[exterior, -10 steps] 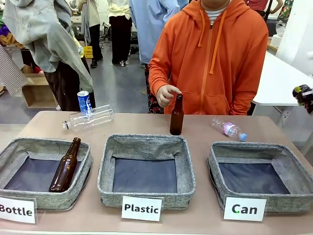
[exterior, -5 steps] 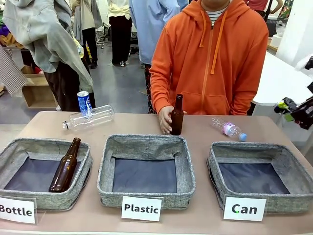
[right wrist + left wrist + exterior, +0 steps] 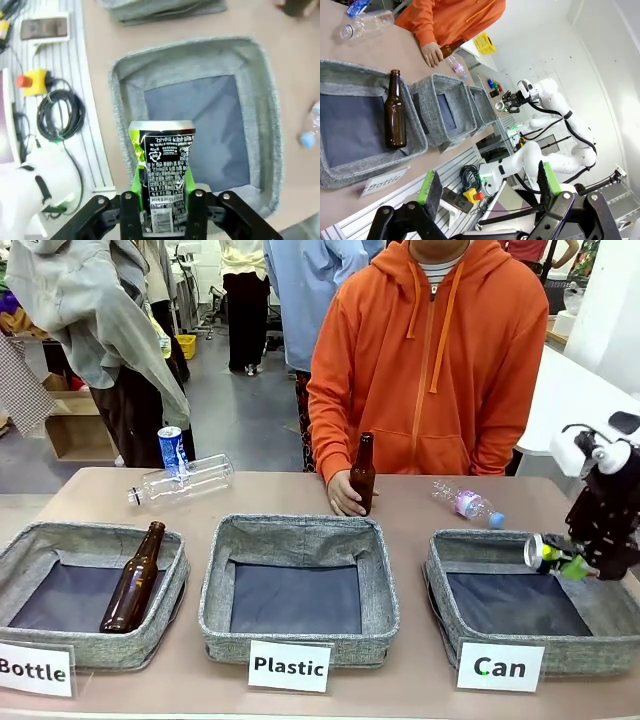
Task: Sort the can waste into the basket.
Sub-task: Pick up the can waste from the table and place it in the right Fabric basket.
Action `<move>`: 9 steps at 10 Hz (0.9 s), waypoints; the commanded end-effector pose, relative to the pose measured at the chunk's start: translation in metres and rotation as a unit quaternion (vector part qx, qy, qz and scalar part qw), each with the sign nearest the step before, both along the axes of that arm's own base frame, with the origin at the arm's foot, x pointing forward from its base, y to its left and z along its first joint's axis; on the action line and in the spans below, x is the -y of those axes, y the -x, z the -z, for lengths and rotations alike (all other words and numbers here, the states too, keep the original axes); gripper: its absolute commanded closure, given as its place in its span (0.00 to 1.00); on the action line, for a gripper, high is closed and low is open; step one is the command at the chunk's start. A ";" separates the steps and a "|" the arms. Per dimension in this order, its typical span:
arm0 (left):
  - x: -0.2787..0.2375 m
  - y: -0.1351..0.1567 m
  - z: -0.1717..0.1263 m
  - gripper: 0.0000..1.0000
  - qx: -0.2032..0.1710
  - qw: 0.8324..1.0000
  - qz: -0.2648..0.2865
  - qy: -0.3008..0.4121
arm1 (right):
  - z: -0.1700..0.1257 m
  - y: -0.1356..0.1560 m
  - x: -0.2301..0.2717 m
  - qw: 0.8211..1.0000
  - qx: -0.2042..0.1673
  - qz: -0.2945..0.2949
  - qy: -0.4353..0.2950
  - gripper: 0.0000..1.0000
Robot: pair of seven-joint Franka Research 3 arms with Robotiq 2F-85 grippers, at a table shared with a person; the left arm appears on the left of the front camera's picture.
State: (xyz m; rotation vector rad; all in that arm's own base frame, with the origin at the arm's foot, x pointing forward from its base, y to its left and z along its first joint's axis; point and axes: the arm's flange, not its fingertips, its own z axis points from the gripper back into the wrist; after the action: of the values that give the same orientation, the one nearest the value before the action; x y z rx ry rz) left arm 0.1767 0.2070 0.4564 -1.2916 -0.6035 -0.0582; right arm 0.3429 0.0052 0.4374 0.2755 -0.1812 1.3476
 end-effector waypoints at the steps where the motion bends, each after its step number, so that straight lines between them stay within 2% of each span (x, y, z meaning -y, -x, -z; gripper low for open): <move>1: 0.002 0.000 -0.003 0.00 0.001 1.000 -0.002 0.013 | -0.010 -0.014 0.010 1.000 0.006 0.003 -0.009 1.00; 2: 0.002 0.000 -0.003 0.00 0.001 1.000 -0.002 0.013 | -0.010 -0.016 0.010 1.000 0.014 0.013 -0.012 1.00; 3: 0.002 0.000 -0.003 0.00 0.001 1.000 -0.002 0.013 | -0.009 -0.018 0.009 1.000 0.021 0.015 -0.014 0.08; 4: 0.002 0.000 -0.003 0.00 0.001 1.000 -0.002 0.013 | -0.009 -0.018 0.009 0.999 0.027 0.014 -0.013 0.08; 5: 0.002 0.000 -0.003 0.00 0.001 1.000 -0.002 0.013 | -0.009 -0.018 0.010 0.999 0.029 0.014 -0.014 0.00; 6: 0.002 0.000 -0.003 0.00 0.001 1.000 -0.002 0.013 | -0.008 -0.019 0.011 0.999 0.028 0.020 -0.015 0.03; 8: 0.002 0.000 -0.003 0.00 0.001 1.000 -0.002 0.013 | -0.008 -0.023 0.014 0.999 0.025 0.043 -0.022 0.00; 9: 0.002 0.000 -0.003 0.00 0.001 1.000 -0.002 0.013 | -0.009 -0.026 0.016 0.996 0.030 0.075 -0.033 0.00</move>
State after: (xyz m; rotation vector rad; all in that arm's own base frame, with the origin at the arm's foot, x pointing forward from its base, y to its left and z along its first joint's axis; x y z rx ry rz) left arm 0.1768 0.2070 0.4564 -1.2916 -0.6034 -0.0582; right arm 0.3621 -0.0093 0.4469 0.2612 -0.2442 1.2478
